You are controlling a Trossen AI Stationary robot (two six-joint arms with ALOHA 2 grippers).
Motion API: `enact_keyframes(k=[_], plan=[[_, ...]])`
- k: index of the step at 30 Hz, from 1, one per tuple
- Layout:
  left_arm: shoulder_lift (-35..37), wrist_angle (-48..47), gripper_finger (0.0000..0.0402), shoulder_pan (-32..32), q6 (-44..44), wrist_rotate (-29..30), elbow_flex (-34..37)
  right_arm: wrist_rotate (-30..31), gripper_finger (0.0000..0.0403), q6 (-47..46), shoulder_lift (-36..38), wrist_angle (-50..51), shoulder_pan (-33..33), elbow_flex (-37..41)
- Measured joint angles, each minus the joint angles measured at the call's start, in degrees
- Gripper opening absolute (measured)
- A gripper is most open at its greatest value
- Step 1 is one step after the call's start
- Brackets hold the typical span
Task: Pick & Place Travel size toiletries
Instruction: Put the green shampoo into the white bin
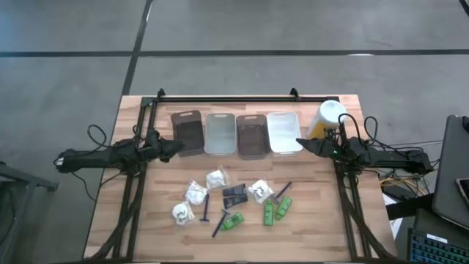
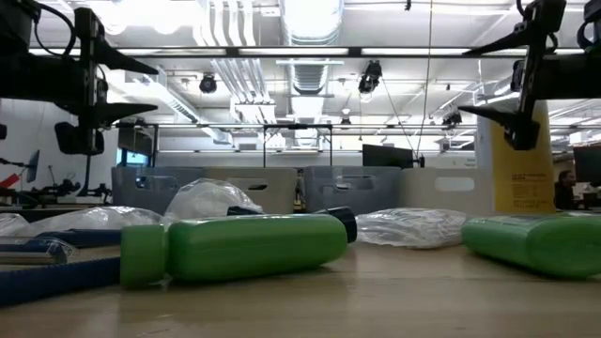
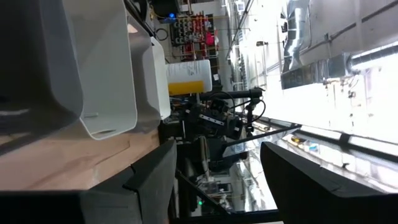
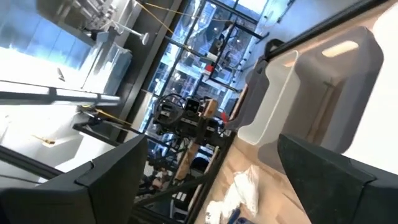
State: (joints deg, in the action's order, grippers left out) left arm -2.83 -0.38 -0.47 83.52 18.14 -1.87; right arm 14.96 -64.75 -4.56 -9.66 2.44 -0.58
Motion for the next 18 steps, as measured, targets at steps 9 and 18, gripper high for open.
enact_keyframes(k=[9,18], plan=[[0.0,-0.4,0.0239,0.0,-17.3,-0.2,0.0,-1.9,0.0352,5.5,-0.1,-9.8,-0.2,0.0],[0.0,-0.2,0.0239,0.0,-40.5,-0.3,0.0,-3.1,0.0325,3.2,-0.1,-11.6,-0.5,0.0]])
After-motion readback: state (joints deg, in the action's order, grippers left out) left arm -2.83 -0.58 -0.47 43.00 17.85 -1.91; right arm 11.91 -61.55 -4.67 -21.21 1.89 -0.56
